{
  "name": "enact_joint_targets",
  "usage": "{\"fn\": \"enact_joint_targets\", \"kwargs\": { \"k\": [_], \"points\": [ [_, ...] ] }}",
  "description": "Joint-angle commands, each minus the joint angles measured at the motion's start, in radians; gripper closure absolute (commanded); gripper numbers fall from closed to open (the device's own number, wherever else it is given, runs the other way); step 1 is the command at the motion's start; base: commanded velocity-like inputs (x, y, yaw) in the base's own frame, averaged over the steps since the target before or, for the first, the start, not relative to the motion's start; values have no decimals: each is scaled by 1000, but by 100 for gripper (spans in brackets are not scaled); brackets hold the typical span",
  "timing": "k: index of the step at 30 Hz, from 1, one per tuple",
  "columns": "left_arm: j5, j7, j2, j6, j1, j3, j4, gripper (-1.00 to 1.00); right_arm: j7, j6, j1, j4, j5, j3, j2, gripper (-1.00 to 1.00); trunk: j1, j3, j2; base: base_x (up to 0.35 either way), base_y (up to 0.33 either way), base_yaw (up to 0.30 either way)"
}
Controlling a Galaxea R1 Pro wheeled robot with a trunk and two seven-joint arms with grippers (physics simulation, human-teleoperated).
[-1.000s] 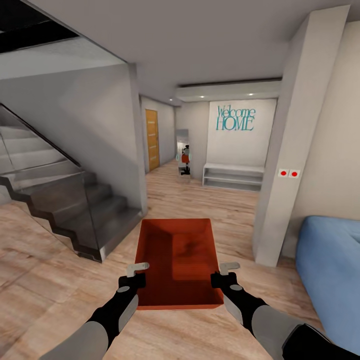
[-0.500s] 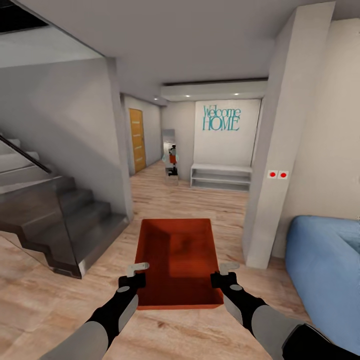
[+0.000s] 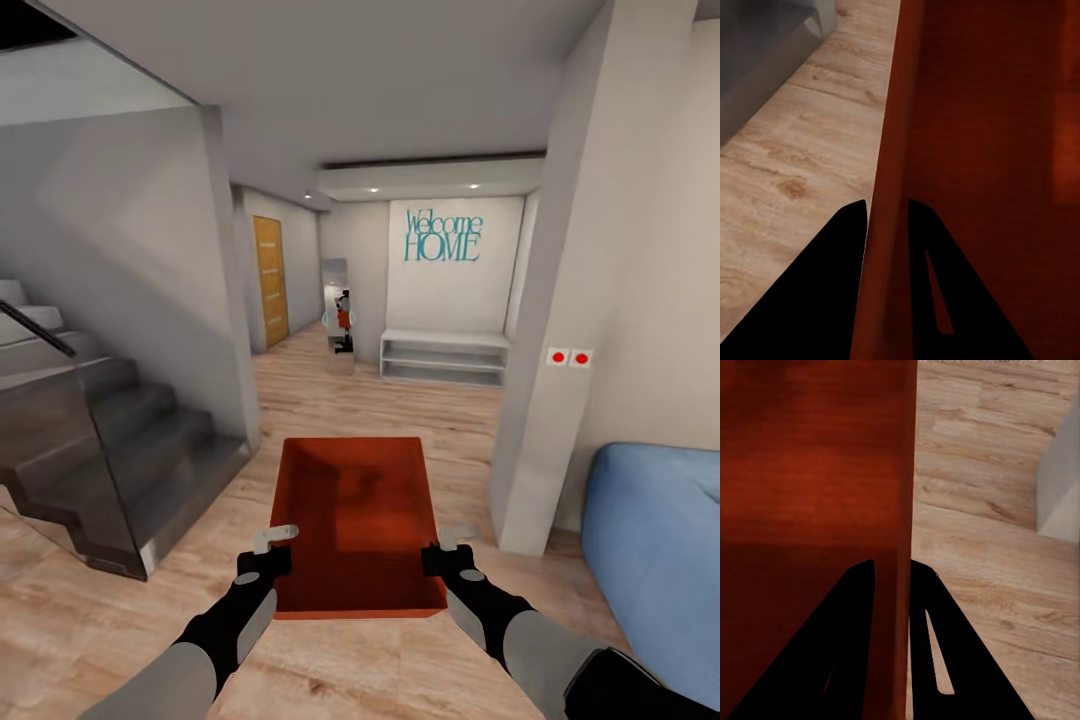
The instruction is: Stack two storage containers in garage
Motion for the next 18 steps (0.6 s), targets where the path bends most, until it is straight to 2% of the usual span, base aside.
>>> {"fn": "enact_joint_targets", "kwargs": {
  "k": [1, 18],
  "points": [
    [-13, 28, -1, 1, 1, -17, -1, 100, -25, -7, -1, 4, -17, -24, 19, 100, 1, 0, -1, 322, 0, 0],
    [-11, 28, -1, 1, 1, -16, 0, 100, -20, -8, -1, 3, -17, -24, 18, 100, 1, 0, -1, 322, 0, 0]
  ]
}}
